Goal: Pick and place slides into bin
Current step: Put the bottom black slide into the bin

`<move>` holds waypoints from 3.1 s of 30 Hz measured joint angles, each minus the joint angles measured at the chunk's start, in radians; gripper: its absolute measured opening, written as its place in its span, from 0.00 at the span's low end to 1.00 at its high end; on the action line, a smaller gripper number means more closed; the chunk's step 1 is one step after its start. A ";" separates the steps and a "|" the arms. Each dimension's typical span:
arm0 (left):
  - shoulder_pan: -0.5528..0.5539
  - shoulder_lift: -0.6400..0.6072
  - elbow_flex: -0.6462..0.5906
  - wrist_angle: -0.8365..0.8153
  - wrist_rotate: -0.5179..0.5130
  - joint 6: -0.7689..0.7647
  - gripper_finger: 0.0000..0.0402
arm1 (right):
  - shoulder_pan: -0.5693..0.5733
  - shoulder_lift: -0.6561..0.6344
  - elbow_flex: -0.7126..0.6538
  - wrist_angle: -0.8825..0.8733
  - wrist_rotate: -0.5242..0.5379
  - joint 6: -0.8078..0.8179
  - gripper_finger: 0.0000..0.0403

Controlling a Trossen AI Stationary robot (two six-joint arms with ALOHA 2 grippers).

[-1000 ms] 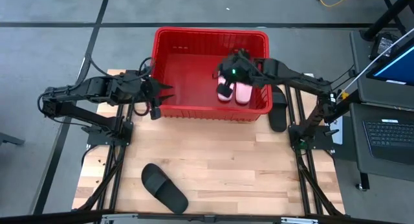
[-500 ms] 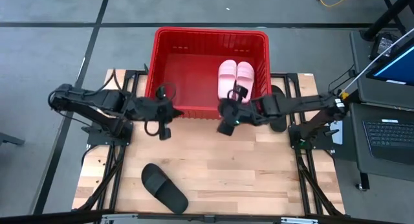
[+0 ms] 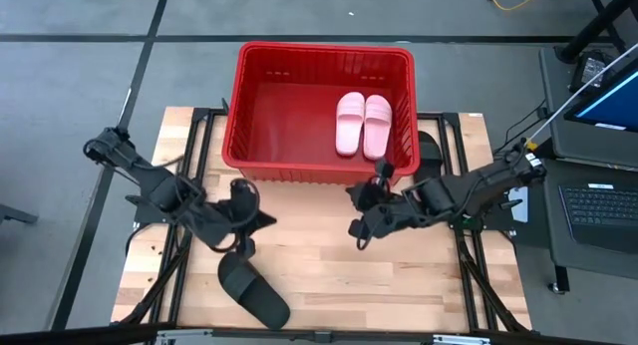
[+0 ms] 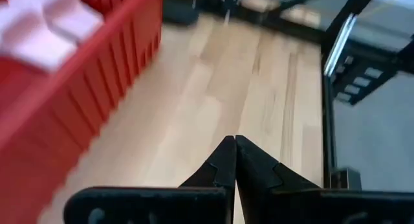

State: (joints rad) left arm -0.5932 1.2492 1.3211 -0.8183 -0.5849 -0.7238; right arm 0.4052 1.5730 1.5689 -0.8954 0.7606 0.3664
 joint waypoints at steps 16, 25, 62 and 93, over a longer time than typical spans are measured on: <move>-0.078 0.496 0.680 -0.706 0.507 -0.419 0.00 | 0.030 0.001 -0.004 0.017 0.088 -0.002 0.01; -0.142 0.603 0.812 -0.756 0.500 -0.527 0.00 | 0.030 0.001 -0.004 0.015 0.088 -0.005 0.01; -0.241 0.607 0.638 -0.578 0.307 -0.670 0.01 | 0.228 -0.002 -0.224 0.384 0.233 0.099 0.01; -0.234 0.608 0.487 -0.307 0.295 -0.522 0.06 | 0.234 -0.008 -0.224 0.391 0.136 0.047 0.01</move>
State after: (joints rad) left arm -0.8276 1.8576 1.8080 -1.1255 -0.2897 -1.2453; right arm 0.6388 1.5650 1.3453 -0.5041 0.8971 0.4129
